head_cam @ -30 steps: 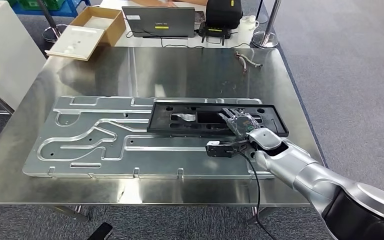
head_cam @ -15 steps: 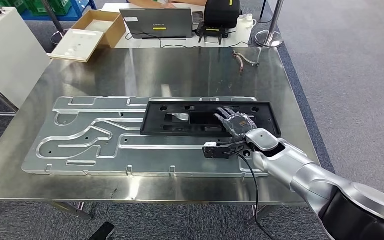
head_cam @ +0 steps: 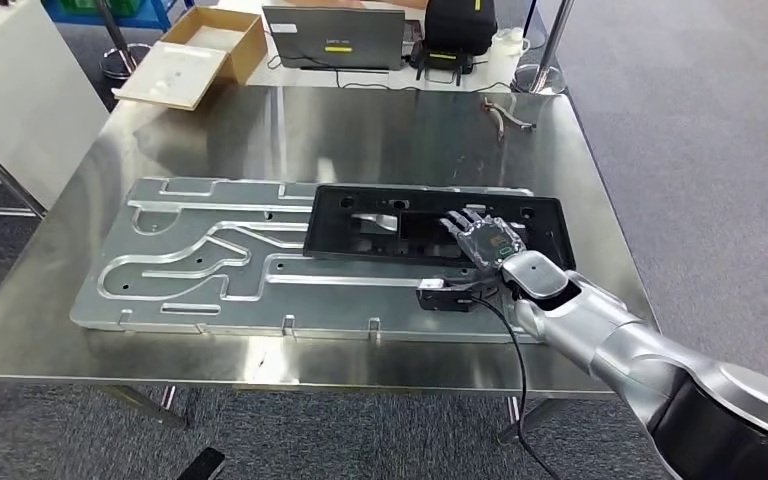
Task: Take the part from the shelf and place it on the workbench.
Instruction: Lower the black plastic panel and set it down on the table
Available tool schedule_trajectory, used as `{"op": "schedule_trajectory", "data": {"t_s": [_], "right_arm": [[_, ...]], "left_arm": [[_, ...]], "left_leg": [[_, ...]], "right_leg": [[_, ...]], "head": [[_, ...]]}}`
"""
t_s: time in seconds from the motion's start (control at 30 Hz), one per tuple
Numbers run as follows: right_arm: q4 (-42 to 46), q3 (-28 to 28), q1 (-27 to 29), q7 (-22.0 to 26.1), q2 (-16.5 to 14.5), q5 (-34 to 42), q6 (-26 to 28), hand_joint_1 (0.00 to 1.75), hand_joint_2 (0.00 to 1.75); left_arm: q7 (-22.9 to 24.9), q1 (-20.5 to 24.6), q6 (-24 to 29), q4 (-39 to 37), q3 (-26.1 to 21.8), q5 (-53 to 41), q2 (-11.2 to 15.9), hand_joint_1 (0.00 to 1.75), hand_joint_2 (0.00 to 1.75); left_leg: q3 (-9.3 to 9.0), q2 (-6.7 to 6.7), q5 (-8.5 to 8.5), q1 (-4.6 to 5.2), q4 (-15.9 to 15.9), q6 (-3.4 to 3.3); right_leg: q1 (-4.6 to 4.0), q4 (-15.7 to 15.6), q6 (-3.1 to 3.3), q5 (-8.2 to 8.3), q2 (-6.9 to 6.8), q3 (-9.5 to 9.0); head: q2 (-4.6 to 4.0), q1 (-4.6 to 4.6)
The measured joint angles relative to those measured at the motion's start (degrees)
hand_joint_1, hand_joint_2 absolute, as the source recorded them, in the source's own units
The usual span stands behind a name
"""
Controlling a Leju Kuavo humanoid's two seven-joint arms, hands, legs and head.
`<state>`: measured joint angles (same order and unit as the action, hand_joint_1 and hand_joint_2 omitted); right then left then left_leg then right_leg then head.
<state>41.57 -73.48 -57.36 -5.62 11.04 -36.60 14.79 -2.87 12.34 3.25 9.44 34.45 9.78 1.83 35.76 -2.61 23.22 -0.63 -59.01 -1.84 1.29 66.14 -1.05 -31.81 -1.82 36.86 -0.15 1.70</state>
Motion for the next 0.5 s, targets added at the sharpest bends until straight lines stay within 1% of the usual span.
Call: {"op": "schedule_trajectory", "data": {"t_s": [0.03, 0.07, 0.1, 0.13, 0.17, 0.2, 0.23, 0.27, 0.3, 0.33, 0.37, 0.4, 0.43, 0.47, 0.5], "right_arm": [[0.37, 0.0, -0.34, -0.16, -0.03, -0.52, 0.37, 0.0, 0.0], [0.84, 0.0, -0.63, -0.33, -0.05, -0.99, 0.62, 0.0, 0.0], [1.36, 0.0, -0.85, -0.5, -0.09, -1.38, 0.71, 0.0, 0.0], [1.94, 0.01, -1.05, -0.61, -0.15, -1.77, 0.73, 0.0, 0.0], [2.48, 0.05, -1.3, -0.67, -0.22, -2.25, 0.7, 0.0, 0.0], [2.98, 0.18, -1.61, -0.72, -0.33, -2.87, 0.64, 0.0, 0.0], [3.44, 0.4, -1.94, -0.72, -0.47, -3.57, 0.56, 0.0, 0.0], [3.85, 0.7, -2.24, -0.72, -0.63, -4.24, 0.46, 0.0, 0.0], [4.2, 0.99, -2.48, -0.72, -0.77, -4.79, 0.38, 0.0, 0.0], [4.44, 1.22, -2.62, -0.72, -0.86, -5.2, 0.31, 0.0, 0.0], [4.56, 1.38, -2.67, -0.72, -0.91, -5.55, 0.25, 0.0, 0.0], [4.62, 1.46, -2.68, -0.72, -0.92, -5.85, 0.21, 0.0, 0.0], [4.63, 1.53, -2.65, -0.7, -0.92, -6.11, 0.16, 0.0, 0.0], [4.63, 1.61, -2.62, -0.69, -0.86, -6.29, 0.11, 0.0, 0.0], [4.63, 1.69, -2.61, -0.67, -0.69, -6.39, 0.06, 0.0, 0.0]], "left_arm": [[-0.01, 0.02, 0.01, 0.0, -0.01, 0.08, 0.01, 0.0, 0.0], [-0.03, 0.01, 0.02, 0.0, -0.02, 0.16, 0.01, 0.0, 0.0], [-0.05, -0.01, 0.03, 0.0, -0.03, 0.26, 0.01, 0.0, 0.0], [-0.07, -0.02, 0.03, 0.0, -0.04, 0.35, 0.01, 0.0, 0.0], [-0.11, -0.05, 0.03, 0.0, -0.04, 0.41, 0.01, 0.0, 0.0], [-0.16, -0.08, 0.03, 0.0, -0.04, 0.46, 0.0, 0.0, 0.0], [-0.23, -0.11, 0.03, 0.0, -0.04, 0.5, -0.02, 0.0, 0.0], [-0.32, -0.15, 0.03, 0.0, -0.04, 0.53, -0.04, 0.0, 0.0], [-0.37, -0.21, 0.03, 0.0, -0.04, 0.56, -0.05, 0.0, 0.0], [-0.42, -0.28, 0.03, 0.0, -0.04, 0.59, -0.07, 0.0, 0.0], [-0.43, -0.37, 0.02, 0.0, -0.04, 0.61, -0.05, 0.0, 0.0], [-0.43, -0.44, 0.01, 0.0, -0.04, 0.62, -0.05, 0.0, 0.0], [-0.43, -0.48, -0.01, 0.0, -0.04, 0.62, -0.06, 0.0, 0.0], [-0.43, -0.47, -0.02, 0.0, -0.05, 0.61, -0.05, 0.0, 0.0], [-0.43, -0.43, -0.03, 0.0, -0.05, 0.61, -0.05, 0.0, 0.0]], "left_leg": [[0.59, 0.03, -0.42, 0.12, -0.05, -0.24], [1.17, 0.04, -0.84, 0.29, -0.11, -0.38], [1.68, 0.03, -1.22, 0.45, -0.18, -0.48], [2.14, 0.0, -1.58, 0.62, -0.25, -0.57], [2.52, -0.05, -1.94, 0.77, -0.3, -0.61], [2.85, -0.1, -2.33, 0.9, -0.33, -0.61], [3.18, -0.13, -2.73, 1.04, -0.33, -0.5], [3.47, -0.11, -3.19, 1.1, -0.27, -0.27], [3.72, -0.03, -3.69, 1.12, -0.15, 0.03], [3.91, 0.06, -4.25, 1.09, 0.08, 0.39], [4.03, 0.08, -4.91, 1.04, 0.41, 0.76], [4.29, 0.13, -4.9, 0.98, 0.52, 1.18], [4.72, 0.21, -3.81, 0.92, 0.01, 1.65], [5.38, 0.36, -1.47, 0.86, -1.59, 2.18], [6.17, 0.62, 1.84, 0.7, -4.27, 2.72]], "right_leg": [[0.0, 3.82, 0.07, -2.33, 0.47, 1.0], [0.0, 7.09, 0.15, -3.9, 0.74, 1.6], [-0.03, 8.59, 0.27, -4.24, 0.84, 1.41], [-0.08, 7.96, 0.51, -3.53, 0.87, 0.23], [-0.23, 5.3, 0.89, -2.12, 0.83, -1.89], [-0.5, 1.43, 1.46, -0.83, 0.48, -4.48], [-0.81, -2.45, 1.99, 0.0, -0.09, -6.94], [-1.15, -5.45, 2.33, 0.39, -0.61, -8.61], [-1.47, -7.22, 2.51, 0.41, -1.07, -9.39], [-1.69, -7.89, 2.49, 0.59, -1.21, -9.43], [-1.69, -8.37, 2.47, 1.19, -1.15, -9.06], [-1.55, -8.88, 2.48, 2.0, -1.32, -8.7], [-1.32, -9.41, 2.58, 2.95, -1.5, -8.23], [-1.03, -9.93, 2.72, 3.93, -1.75, -7.63], [-0.92, -10.16, 2.8, 4.77, -2.02, -6.97]], "head": [[0.0, 0.01], [0.0, 0.0], [0.0, 0.0], [0.0, 0.0], [0.0, 0.0], [0.0, 0.01], [0.0, 0.01], [0.0, 0.01], [0.0, 0.01], [0.0, 0.01], [0.0, 0.0], [0.0, 0.0], [0.0, 0.01], [0.0, 0.01], [0.0, 0.01]]}}
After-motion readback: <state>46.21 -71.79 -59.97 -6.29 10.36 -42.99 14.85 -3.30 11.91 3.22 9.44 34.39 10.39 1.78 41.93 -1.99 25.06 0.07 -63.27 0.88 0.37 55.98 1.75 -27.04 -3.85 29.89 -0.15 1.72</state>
